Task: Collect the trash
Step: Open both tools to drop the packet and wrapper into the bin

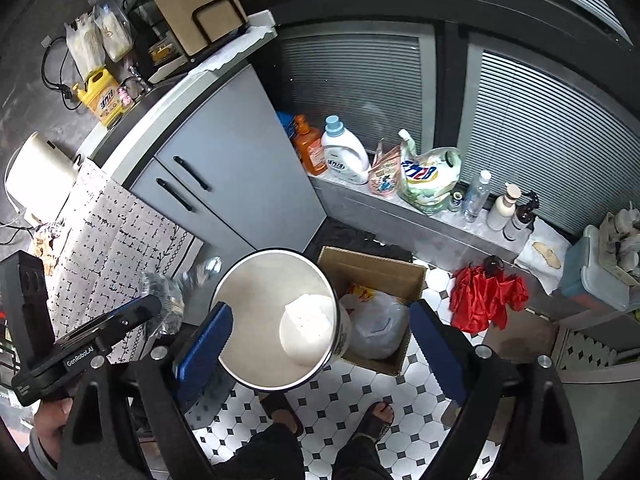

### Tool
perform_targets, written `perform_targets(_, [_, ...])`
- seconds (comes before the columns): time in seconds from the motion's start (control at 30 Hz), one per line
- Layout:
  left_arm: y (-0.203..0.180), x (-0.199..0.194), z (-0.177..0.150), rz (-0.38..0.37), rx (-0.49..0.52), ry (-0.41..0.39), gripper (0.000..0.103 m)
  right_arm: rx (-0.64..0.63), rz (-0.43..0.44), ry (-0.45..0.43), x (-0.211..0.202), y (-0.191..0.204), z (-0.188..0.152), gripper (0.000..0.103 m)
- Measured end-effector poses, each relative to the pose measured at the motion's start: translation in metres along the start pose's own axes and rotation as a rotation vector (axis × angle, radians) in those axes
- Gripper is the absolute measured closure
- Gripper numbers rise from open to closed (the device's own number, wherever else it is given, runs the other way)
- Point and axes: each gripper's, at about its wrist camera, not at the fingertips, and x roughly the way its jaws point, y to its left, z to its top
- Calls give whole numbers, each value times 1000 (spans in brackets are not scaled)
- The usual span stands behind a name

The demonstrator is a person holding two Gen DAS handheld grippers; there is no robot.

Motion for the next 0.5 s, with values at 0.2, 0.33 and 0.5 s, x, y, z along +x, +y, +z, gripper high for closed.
perform_targets(0.2, [11,-9,2,-8,-33,-25,38,5,7,-18,-5,1,-1,15])
perform_targets(0.33, [22,-32,9,33,-39,-77,29,-11,4,-49,-9,16,0,10])
perform_targets(0.5, [40,-79,23,113,-59,-186,17,-67,30,-155,-18,47,5,8])
